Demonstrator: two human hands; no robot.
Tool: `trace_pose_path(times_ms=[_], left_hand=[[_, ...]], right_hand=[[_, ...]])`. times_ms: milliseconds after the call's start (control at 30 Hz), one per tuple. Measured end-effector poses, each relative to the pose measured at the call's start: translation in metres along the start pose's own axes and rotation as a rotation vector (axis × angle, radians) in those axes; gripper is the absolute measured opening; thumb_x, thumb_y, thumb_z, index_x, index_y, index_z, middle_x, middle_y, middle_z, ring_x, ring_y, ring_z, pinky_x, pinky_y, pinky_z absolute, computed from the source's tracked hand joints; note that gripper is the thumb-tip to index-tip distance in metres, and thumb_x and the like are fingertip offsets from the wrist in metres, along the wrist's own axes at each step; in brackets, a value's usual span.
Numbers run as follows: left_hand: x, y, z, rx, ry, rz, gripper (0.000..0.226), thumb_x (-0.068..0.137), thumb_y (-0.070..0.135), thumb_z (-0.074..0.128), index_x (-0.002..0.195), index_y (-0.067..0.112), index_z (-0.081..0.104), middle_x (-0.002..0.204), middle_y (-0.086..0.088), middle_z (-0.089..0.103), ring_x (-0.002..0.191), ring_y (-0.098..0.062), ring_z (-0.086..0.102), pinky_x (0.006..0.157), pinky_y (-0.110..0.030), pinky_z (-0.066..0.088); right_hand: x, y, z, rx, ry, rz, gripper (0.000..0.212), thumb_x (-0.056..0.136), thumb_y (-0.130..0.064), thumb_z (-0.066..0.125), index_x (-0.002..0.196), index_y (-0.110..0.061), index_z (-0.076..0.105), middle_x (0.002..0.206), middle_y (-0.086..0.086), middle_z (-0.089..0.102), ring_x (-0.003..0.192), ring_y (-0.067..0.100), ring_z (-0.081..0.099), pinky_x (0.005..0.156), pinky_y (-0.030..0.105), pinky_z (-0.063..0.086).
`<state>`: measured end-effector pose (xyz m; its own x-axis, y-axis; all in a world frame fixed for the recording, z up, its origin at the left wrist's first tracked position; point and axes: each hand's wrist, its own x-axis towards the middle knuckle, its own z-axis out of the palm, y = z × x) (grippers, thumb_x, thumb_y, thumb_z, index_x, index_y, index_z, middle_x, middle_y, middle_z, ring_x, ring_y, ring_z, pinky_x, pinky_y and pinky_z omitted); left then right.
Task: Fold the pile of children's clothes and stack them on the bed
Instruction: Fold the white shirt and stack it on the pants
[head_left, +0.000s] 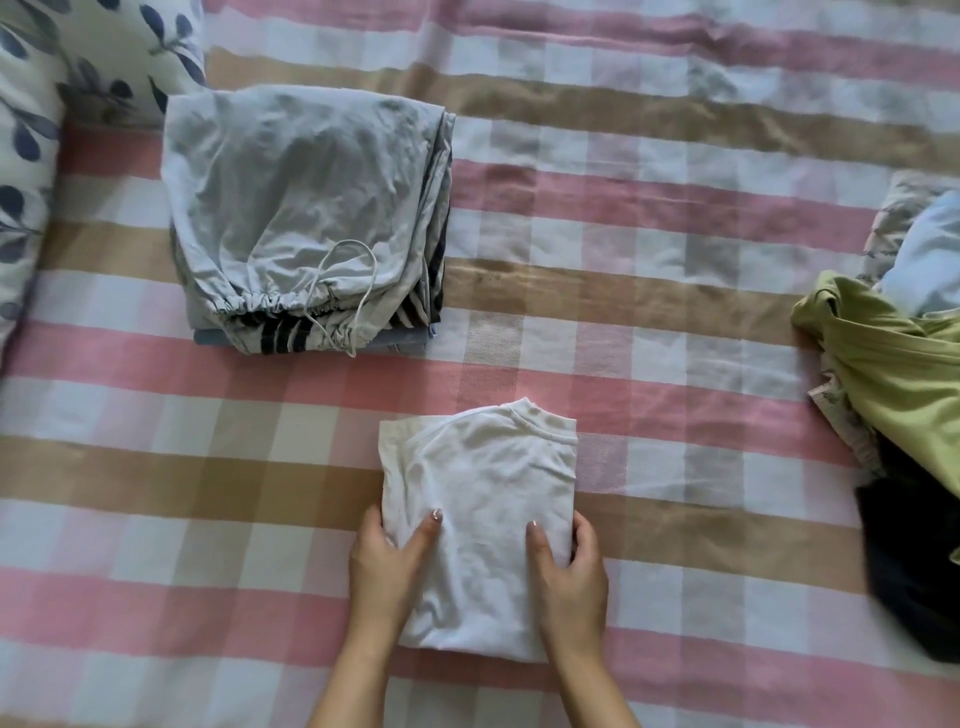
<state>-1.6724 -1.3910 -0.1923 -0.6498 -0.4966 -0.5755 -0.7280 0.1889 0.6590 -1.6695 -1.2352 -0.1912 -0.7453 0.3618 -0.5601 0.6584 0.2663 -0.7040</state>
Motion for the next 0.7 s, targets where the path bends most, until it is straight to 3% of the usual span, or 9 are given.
trace_pose_path(times_ms=[100,233,400,500,633,700], left_hand=[[-0.005,0.005,-0.003,-0.073,-0.066,0.025,0.022,0.08,0.019,0.071,0.097,0.022,0.056,0.091,0.011,0.064,0.088,-0.011,0.062,0.065,-0.018,0.043],[-0.02,0.024,-0.021,-0.15,-0.04,0.124,0.018,0.08,0.021,0.069,0.09,0.032,0.057,0.082,0.011,0.068,0.078,-0.002,0.063,0.062,-0.016,0.045],[-0.021,0.079,-0.069,-0.252,0.066,0.292,0.018,0.073,0.036,0.062,0.089,0.032,0.058,0.085,0.025,0.066,0.075,0.006,0.062,0.058,-0.005,0.043],[0.008,0.123,-0.103,-0.274,0.127,0.373,0.011,0.08,0.03,0.061,0.091,0.03,0.058,0.08,0.019,0.069,0.076,0.012,0.061,0.058,-0.001,0.042],[0.079,0.18,-0.138,-0.197,0.181,0.482,0.01,0.088,0.024,0.059,0.097,0.022,0.056,0.087,0.017,0.061,0.079,0.007,0.057,0.065,-0.008,0.042],[0.117,0.203,-0.145,-0.159,0.205,0.506,0.011,0.09,0.023,0.057,0.098,0.016,0.056,0.087,0.012,0.06,0.078,-0.002,0.056,0.063,-0.011,0.04]], right_hand=[[-0.002,-0.006,-0.004,0.059,-0.037,-0.03,0.008,0.086,-0.025,0.064,0.091,-0.026,0.057,0.085,-0.014,0.067,0.085,0.005,0.064,0.063,0.009,0.044],[-0.014,-0.029,-0.011,0.131,-0.029,-0.093,0.014,0.084,-0.019,0.065,0.093,-0.03,0.06,0.087,-0.026,0.068,0.078,-0.009,0.062,0.06,0.004,0.043],[-0.025,-0.093,-0.004,0.248,-0.04,-0.215,0.019,0.081,-0.014,0.067,0.092,-0.029,0.064,0.085,-0.017,0.07,0.075,-0.002,0.064,0.063,0.008,0.046],[-0.021,-0.153,0.018,0.311,-0.074,-0.339,0.014,0.082,-0.016,0.067,0.089,-0.028,0.063,0.085,-0.016,0.07,0.075,0.0,0.065,0.063,0.012,0.049],[0.008,-0.232,0.063,0.353,-0.11,-0.469,0.006,0.085,-0.02,0.066,0.089,-0.022,0.061,0.081,-0.009,0.069,0.073,0.002,0.064,0.061,0.014,0.048],[0.03,-0.263,0.087,0.355,-0.117,-0.493,0.005,0.087,-0.018,0.063,0.088,-0.021,0.06,0.081,-0.009,0.067,0.074,0.003,0.064,0.062,0.015,0.048]])
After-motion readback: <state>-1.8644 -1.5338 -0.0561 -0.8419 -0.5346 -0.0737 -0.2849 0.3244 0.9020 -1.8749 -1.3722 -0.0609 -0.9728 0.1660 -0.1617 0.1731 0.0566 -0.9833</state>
